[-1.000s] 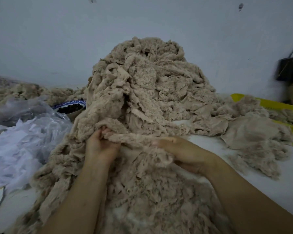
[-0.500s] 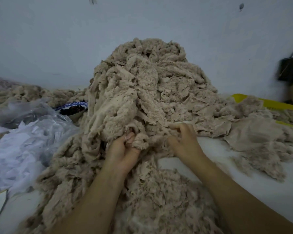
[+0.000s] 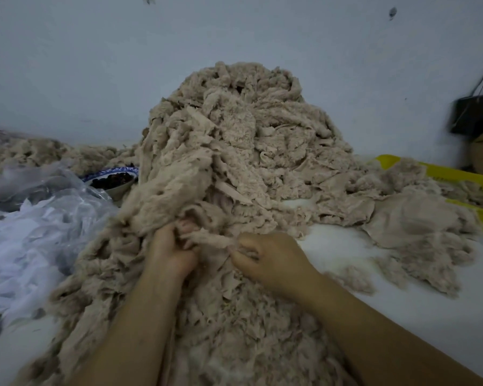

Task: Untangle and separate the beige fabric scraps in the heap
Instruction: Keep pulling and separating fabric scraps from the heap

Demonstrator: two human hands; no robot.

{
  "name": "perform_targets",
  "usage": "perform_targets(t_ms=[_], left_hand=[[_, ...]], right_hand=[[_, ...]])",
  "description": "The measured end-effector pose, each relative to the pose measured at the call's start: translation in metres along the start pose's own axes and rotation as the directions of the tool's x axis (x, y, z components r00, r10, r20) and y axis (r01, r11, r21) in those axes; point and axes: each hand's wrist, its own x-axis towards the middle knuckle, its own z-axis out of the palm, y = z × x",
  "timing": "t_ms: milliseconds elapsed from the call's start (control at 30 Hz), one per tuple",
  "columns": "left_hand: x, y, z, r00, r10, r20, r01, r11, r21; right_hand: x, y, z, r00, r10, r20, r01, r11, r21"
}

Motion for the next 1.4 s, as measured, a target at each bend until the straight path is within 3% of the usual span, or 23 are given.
perform_targets(t_ms=[133, 267, 300, 367, 433, 533, 600, 667, 767, 833, 900, 967, 1033, 1100, 1200, 1333, 1400], left_hand=[[0.009, 0.010, -0.012, 0.993, 0.069, -0.092, -0.077, 0.994, -0.079], [0.007, -0.006, -0.003, 0.998, 0.039, 0.047, -0.031, 0.988, -0.154], [0.003, -0.011, -0.002, 0.994, -0.004, 0.105, 0.021, 0.986, -0.167], [-0.002, -0.021, 0.002, 0.979, -0.080, 0.188, 0.106, 0.985, -0.135], [-0.005, -0.031, 0.007, 0.973, -0.100, 0.206, 0.115, 0.991, -0.065], [-0.007, -0.039, 0.014, 0.979, -0.085, 0.188, 0.083, 0.996, 0.018], [-0.008, -0.044, 0.014, 0.980, -0.109, 0.167, 0.095, 0.991, 0.089], [-0.007, -0.046, 0.014, 0.988, -0.105, 0.117, 0.086, 0.984, 0.155], [-0.005, -0.032, 0.011, 0.995, -0.081, 0.062, 0.074, 0.992, 0.099], [0.003, -0.012, -0.008, 0.994, 0.039, -0.100, -0.026, 0.992, 0.123], [0.008, 0.010, -0.022, 0.955, 0.130, -0.265, -0.081, 0.978, 0.190], [0.002, 0.005, -0.018, 0.988, 0.114, -0.104, -0.107, 0.992, 0.070], [-0.003, -0.013, -0.005, 0.997, 0.077, 0.025, -0.079, 0.989, 0.126], [-0.012, -0.035, 0.008, 0.994, 0.000, 0.105, -0.030, 0.959, 0.282], [-0.012, -0.053, 0.005, 0.971, -0.073, 0.227, -0.047, 0.875, 0.482], [-0.020, -0.053, 0.006, 0.926, -0.148, 0.348, -0.066, 0.843, 0.533], [-0.026, -0.055, 0.008, 0.909, -0.139, 0.392, -0.142, 0.783, 0.605]], right_hand=[[0.001, 0.019, -0.019, 0.965, 0.175, -0.195, -0.131, 0.966, 0.222], [0.004, 0.035, -0.022, 0.869, 0.403, -0.286, -0.243, 0.853, 0.463], [0.005, 0.038, -0.022, 0.869, 0.424, -0.253, -0.287, 0.850, 0.442], [0.006, 0.040, -0.019, 0.891, 0.400, -0.214, -0.349, 0.906, 0.240], [0.008, 0.030, -0.013, 0.932, 0.292, -0.214, -0.286, 0.956, 0.061], [0.009, 0.008, 0.007, 0.987, 0.145, -0.069, -0.143, 0.989, 0.027], [0.008, 0.004, 0.019, 0.975, 0.194, 0.109, -0.202, 0.977, 0.068], [0.011, 0.008, 0.020, 0.970, 0.225, 0.096, -0.229, 0.973, 0.025], [0.008, 0.010, 0.017, 0.991, 0.131, 0.038, -0.128, 0.990, -0.065], [0.001, 0.014, 0.009, 0.985, 0.092, 0.146, -0.111, 0.985, 0.131], [0.000, 0.020, -0.012, 0.972, 0.209, 0.107, -0.235, 0.856, 0.460], [0.005, 0.033, -0.030, 0.909, 0.415, -0.037, -0.293, 0.700, 0.651], [0.009, 0.037, -0.029, 0.866, 0.500, 0.016, -0.367, 0.613, 0.700], [0.007, 0.034, -0.018, 0.881, 0.454, 0.132, -0.422, 0.630, 0.652], [0.004, 0.032, -0.007, 0.887, 0.441, 0.138, -0.412, 0.621, 0.667], [0.006, 0.026, -0.009, 0.880, 0.456, 0.129, -0.412, 0.600, 0.686], [0.006, 0.025, -0.008, 0.878, 0.457, 0.144, -0.407, 0.553, 0.727]])
